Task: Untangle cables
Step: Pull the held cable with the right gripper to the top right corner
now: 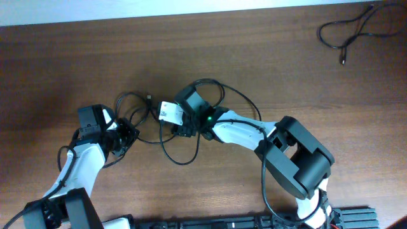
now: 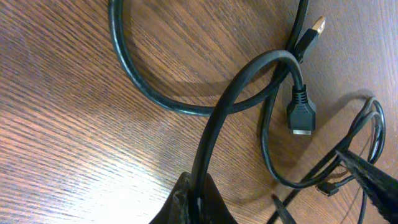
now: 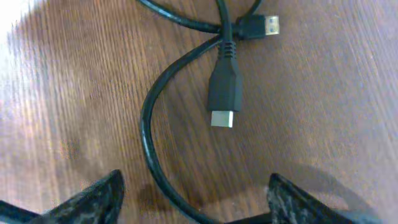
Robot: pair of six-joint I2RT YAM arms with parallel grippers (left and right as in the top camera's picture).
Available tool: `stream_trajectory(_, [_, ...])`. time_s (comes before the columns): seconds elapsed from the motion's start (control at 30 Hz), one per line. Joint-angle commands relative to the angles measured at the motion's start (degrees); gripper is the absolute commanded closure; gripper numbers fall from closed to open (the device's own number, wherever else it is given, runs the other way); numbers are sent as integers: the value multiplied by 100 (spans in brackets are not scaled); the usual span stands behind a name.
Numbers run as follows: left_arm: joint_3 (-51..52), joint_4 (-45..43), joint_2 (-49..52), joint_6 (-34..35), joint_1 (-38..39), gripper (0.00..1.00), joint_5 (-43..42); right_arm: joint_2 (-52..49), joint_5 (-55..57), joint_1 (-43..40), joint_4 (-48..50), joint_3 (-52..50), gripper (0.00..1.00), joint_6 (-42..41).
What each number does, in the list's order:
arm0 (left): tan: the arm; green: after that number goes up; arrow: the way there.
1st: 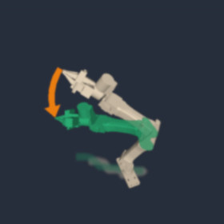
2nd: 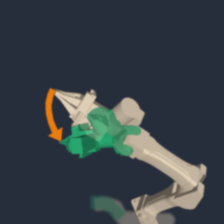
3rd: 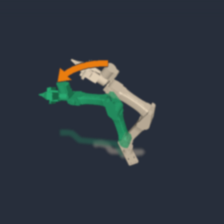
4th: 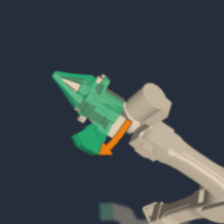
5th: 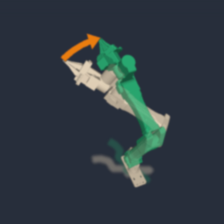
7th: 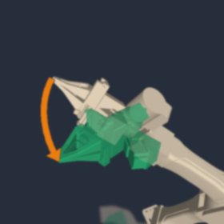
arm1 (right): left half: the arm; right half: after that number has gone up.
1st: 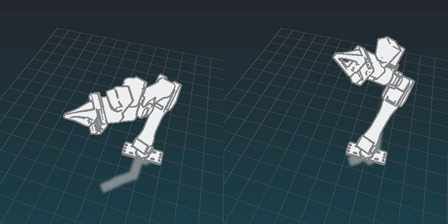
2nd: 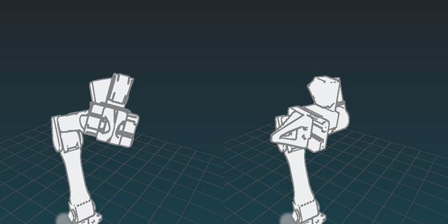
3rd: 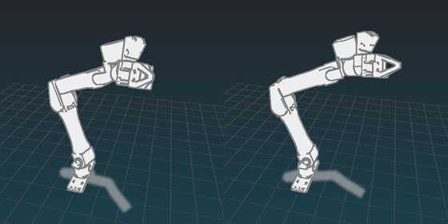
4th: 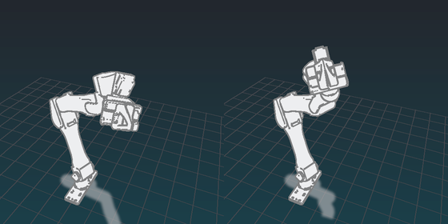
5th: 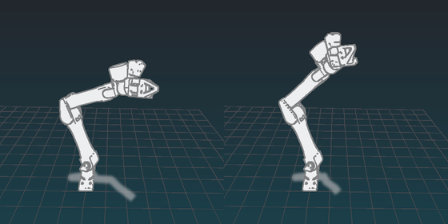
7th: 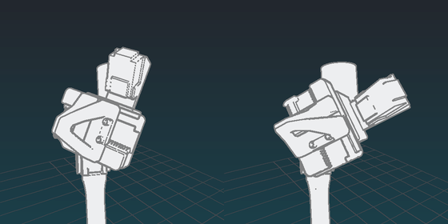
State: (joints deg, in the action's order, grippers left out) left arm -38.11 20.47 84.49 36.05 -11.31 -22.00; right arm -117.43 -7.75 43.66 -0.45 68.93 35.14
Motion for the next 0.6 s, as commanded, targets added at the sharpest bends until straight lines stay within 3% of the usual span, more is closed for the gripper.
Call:
stream_trajectory(0.0, [-9,24,-61,37,-7,100,37,-463,94,63,267,-24,45,684])
stream_trajectory(0.2, [-9,39,-61,37,-7,100,17,-564,98,11,597,15,96,614])
stream_trajectory(0.3, [-9,122,-61,35,-9,100,42,-323,354,-192,492,446,96,-483])
stream_trajectory(0.43, [-9,131,-61,35,-9,100,114,494,415,-734,-109,1080,96,-1082])
stream_trajectory(0.57, [-9,129,-61,35,-13,100,675,1215,503,-2138,-527,1344,96,-2090])
